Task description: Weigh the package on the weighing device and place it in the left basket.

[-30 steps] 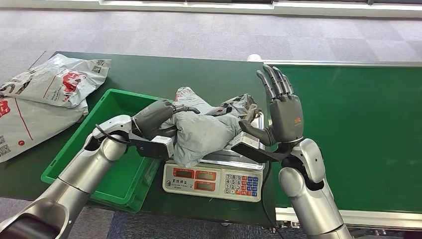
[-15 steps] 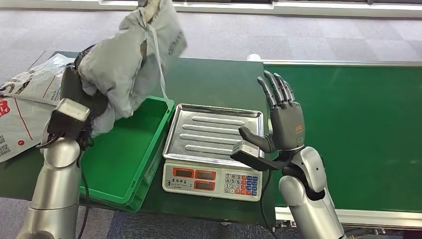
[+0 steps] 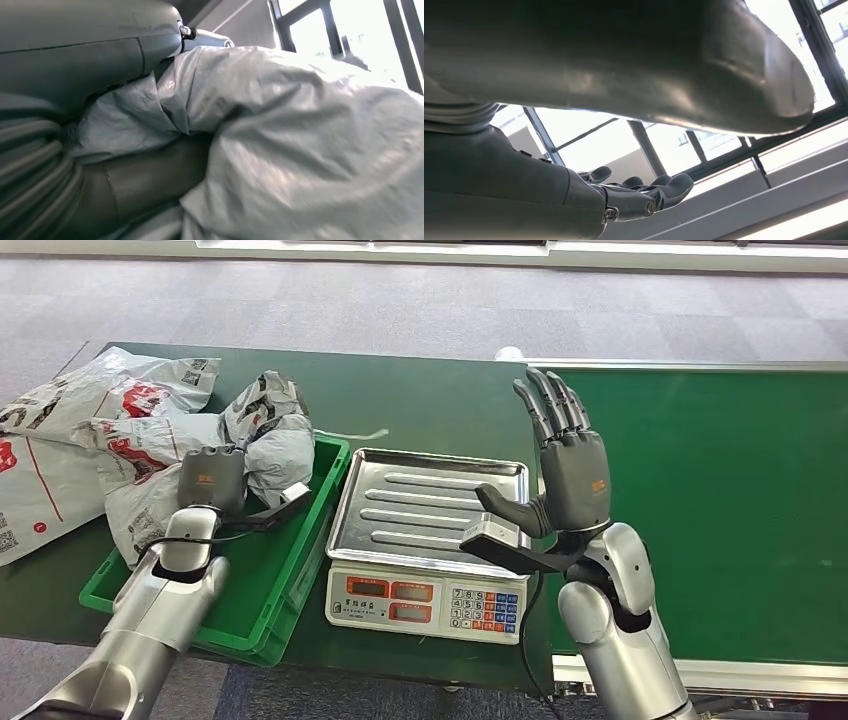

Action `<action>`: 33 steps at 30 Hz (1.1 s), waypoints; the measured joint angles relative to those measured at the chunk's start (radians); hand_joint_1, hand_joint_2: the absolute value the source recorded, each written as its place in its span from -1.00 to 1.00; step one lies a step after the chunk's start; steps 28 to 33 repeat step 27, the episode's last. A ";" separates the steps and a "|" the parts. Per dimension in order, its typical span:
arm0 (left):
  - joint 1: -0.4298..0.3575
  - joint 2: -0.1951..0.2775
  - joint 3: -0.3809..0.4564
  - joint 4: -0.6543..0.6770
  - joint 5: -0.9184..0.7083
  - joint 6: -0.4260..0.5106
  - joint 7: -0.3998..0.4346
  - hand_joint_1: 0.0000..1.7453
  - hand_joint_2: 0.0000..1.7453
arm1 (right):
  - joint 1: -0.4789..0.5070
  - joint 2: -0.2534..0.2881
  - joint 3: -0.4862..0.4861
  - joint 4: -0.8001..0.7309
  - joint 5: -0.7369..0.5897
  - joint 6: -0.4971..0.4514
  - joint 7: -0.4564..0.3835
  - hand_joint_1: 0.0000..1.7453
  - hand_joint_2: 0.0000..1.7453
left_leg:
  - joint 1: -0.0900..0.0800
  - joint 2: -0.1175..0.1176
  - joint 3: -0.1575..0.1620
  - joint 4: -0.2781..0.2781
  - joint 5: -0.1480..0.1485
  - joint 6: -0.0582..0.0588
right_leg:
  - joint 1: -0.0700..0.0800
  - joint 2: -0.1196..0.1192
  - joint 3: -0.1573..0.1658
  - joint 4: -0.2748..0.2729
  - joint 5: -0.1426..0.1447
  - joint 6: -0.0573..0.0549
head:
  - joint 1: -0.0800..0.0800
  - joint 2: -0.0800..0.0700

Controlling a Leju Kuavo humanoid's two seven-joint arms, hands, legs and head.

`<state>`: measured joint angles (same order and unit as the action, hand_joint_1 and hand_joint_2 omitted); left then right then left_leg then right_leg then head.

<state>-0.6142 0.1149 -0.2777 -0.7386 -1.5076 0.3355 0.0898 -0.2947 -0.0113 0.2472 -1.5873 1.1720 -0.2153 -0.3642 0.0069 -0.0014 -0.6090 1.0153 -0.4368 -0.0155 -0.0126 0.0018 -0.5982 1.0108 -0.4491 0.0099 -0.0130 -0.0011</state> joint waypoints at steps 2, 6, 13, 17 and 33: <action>-0.004 0.002 -0.007 0.040 0.000 -0.002 -0.001 -1.00 1.00 | -0.004 0.000 0.000 0.005 -0.003 0.000 -0.001 -1.00 -1.00 | 0.000 0.000 0.000 0.000 0.000 0.000 | 0.000 0.000 0.000 0.000 0.000 0.000 | 0.000 0.000; -0.012 -0.003 -0.009 0.090 0.003 0.009 -0.037 -1.00 -1.00 | -0.008 0.000 0.000 0.015 -0.007 -0.001 -0.001 -1.00 -1.00 | 0.000 0.000 0.000 0.000 0.000 0.000 | 0.001 0.000 0.000 0.000 0.000 0.000 | 0.000 0.000; -0.011 -0.035 0.053 0.067 0.153 0.153 -0.284 -1.00 -1.00 | -0.001 -0.003 0.000 0.021 -0.013 -0.017 0.002 -1.00 -1.00 | 0.000 -0.001 0.000 0.000 0.001 0.000 | 0.001 -0.001 -0.001 0.000 0.001 0.000 | 0.000 0.000; 0.037 -0.088 0.177 -0.151 0.782 0.094 -0.629 -1.00 -1.00 | 0.011 -0.005 0.000 0.021 -0.017 -0.023 0.007 -1.00 -1.00 | 0.000 0.001 -0.002 0.000 0.000 0.000 | 0.001 0.001 -0.002 0.000 0.001 -0.001 | 0.000 0.000; 0.209 -0.260 0.446 -0.944 1.953 -0.487 -0.680 -1.00 -1.00 | 0.018 -0.005 -0.002 0.031 -0.020 -0.036 0.010 -1.00 -1.00 | 0.000 0.004 -0.004 0.000 -0.002 0.000 | 0.001 0.001 -0.004 0.000 -0.001 -0.001 | 0.000 0.000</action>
